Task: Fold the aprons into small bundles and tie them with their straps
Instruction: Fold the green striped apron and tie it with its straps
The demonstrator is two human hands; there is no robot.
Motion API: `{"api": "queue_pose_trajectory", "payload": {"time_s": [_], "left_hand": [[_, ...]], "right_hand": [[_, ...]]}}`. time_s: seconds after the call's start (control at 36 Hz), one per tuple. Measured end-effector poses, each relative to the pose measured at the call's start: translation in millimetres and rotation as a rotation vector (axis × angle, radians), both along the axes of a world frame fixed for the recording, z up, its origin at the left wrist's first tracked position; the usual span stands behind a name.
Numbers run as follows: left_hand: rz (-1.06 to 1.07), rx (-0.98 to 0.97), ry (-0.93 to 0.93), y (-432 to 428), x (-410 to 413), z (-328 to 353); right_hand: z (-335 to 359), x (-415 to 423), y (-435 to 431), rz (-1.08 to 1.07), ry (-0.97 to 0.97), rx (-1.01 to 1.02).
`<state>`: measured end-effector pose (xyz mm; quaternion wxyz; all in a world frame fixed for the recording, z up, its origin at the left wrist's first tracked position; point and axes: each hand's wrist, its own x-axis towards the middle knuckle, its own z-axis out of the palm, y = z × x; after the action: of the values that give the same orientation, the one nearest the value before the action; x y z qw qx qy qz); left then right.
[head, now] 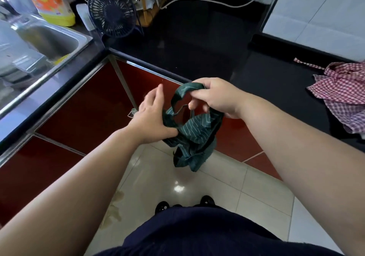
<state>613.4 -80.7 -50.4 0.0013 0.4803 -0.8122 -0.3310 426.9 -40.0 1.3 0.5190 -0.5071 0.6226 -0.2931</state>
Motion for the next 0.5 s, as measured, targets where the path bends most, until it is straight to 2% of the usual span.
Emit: {"api": "queue_pose_trajectory", "payload": {"time_s": [0.06, 0.11, 0.22, 0.31, 0.36, 0.42, 0.44, 0.5], "left_hand": [[-0.110, 0.094, 0.209, 0, -11, 2], [-0.095, 0.173, 0.287, 2, -24, 2], [0.148, -0.046, 0.067, -11, -23, -4], [0.500, -0.225, -0.039, -24, -2, -8], [0.694, -0.210, 0.031, -30, 8, -13], [0.766, -0.162, 0.151, -34, 11, -19], [0.788, -0.140, 0.231, -34, 10, -21], [0.836, -0.062, 0.416, -31, 6, -20]], "right_hand": [[3, 0, -1, 0.032, 0.025, -0.008], [6, -2, 0, 0.014, 0.057, -0.009], [11, -21, 7, 0.036, 0.256, -0.031], [8, -34, 12, 0.259, 0.605, 0.132], [0, -38, 14, 0.343, 0.816, 0.192], [-7, -38, 16, 0.345, 0.958, 0.200], [-8, -39, 16, 0.356, 0.998, 0.211], [-7, -41, 16, 0.410, 0.941, 0.284]]}}
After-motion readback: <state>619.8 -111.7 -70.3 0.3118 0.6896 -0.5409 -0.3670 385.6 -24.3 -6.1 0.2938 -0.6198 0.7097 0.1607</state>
